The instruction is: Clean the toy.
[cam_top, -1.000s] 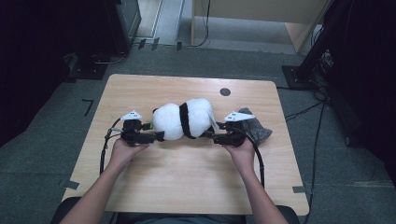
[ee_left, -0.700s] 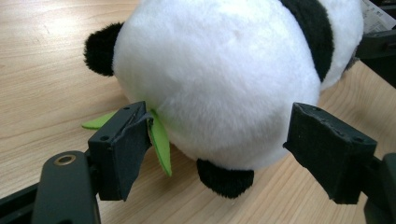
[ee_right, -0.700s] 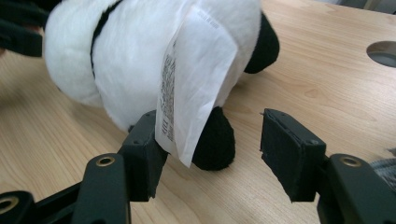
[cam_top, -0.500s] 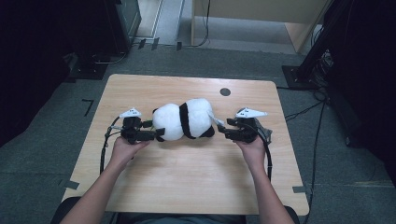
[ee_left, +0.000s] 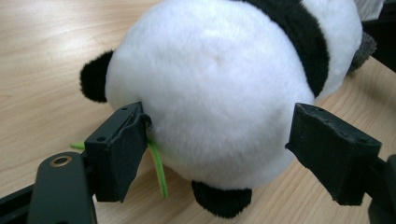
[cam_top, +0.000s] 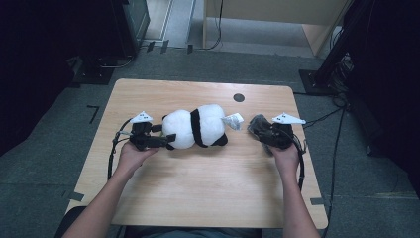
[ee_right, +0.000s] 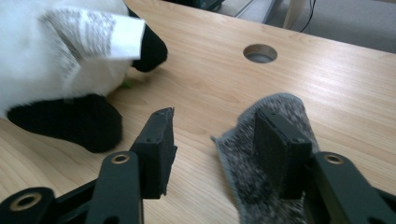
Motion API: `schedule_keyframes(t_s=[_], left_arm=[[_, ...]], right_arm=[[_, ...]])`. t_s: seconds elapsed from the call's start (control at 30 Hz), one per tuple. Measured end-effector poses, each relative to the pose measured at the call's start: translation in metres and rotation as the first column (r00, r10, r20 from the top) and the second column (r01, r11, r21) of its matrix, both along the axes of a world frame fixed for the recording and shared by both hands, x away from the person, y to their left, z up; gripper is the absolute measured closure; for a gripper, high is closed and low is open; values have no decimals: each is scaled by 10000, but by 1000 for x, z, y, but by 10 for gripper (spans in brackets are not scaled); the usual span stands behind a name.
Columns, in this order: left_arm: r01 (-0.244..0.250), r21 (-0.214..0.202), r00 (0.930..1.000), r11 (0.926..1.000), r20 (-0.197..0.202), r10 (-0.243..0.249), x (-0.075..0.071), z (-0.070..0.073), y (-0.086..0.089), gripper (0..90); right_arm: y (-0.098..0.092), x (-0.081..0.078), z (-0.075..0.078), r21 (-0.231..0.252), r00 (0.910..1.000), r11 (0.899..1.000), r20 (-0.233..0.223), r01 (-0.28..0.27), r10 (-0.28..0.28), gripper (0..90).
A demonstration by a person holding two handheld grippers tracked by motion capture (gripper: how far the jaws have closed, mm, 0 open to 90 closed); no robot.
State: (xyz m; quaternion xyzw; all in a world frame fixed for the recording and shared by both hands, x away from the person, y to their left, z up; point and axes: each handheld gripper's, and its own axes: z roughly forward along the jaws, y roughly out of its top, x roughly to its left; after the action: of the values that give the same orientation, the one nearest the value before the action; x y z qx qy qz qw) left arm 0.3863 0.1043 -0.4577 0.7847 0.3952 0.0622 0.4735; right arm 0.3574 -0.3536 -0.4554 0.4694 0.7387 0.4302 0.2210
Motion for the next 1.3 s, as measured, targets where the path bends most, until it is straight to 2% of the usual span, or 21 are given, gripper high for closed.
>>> schedule_keyframes(t_s=[0.07,0.17,0.23,0.33,0.4,0.47,0.57,0.63,0.77,0.83,0.97,1.07,1.13,1.23,1.3], left_arm=[[-55,3,9999,10000,140,55,1,3,-2,190],[44,249,9995,9997,301,-51,5,4,-4,187],[39,274,9996,9996,273,-46,8,2,-5,186],[41,216,9998,9998,208,-45,9,3,-4,187],[75,299,9995,9995,288,-84,9,5,-4,187],[119,212,9994,9997,314,-126,9,5,-3,187],[82,238,9996,9997,262,-89,9,4,-5,187],[84,237,9996,9997,270,-90,10,3,-5,187],[69,128,9999,9999,143,-71,12,0,-4,187],[54,99,9999,9999,121,-56,13,-1,-3,187],[43,128,9998,9999,214,-46,13,-1,-5,187],[0,73,9996,10000,268,-2,14,-2,-5,186],[-17,72,9994,10000,341,15,14,-3,-5,185],[-90,167,9995,9998,319,85,15,-5,-6,173],[-90,289,9995,9995,311,81,15,-6,-7,152]], right_arm=[[-6,3,-5,-18,10000,10000,-42,72,-72,466],[-14,6,-11,-121,9984,9988,-300,467,-471,465],[-19,6,-13,-171,9964,9975,-490,683,-690,472],[-26,5,-15,-136,9944,9958,-546,901,-907,479],[-31,6,-18,7,9924,9942,-599,1075,-1073,479],[-34,9,-21,-38,9896,9918,-669,1277,-1277,476],[-39,15,-28,-112,9844,9896,-1008,1435,-1439,476],[-42,17,-32,-87,9800,9869,-1174,1611,-1610,522],[-47,23,-40,367,9725,9848,-1678,1698,-1614,532],[-47,25,-45,433,9692,9849,-1899,1679,-1568,533],[-46,26,-50,302,9640,9829,-2026,1818,-1721,534],[-45,29,-56,52,9564,9850,-2401,1727,-1664,539],[-46,28,-59,236,9619,9892,-2378,1448,-1351,582],[-49,26,-60,622,9623,9869,-2388,1488,-1301,589],[-50,24,-63,594,9692,9881,-2114,1419,-1265,590]])
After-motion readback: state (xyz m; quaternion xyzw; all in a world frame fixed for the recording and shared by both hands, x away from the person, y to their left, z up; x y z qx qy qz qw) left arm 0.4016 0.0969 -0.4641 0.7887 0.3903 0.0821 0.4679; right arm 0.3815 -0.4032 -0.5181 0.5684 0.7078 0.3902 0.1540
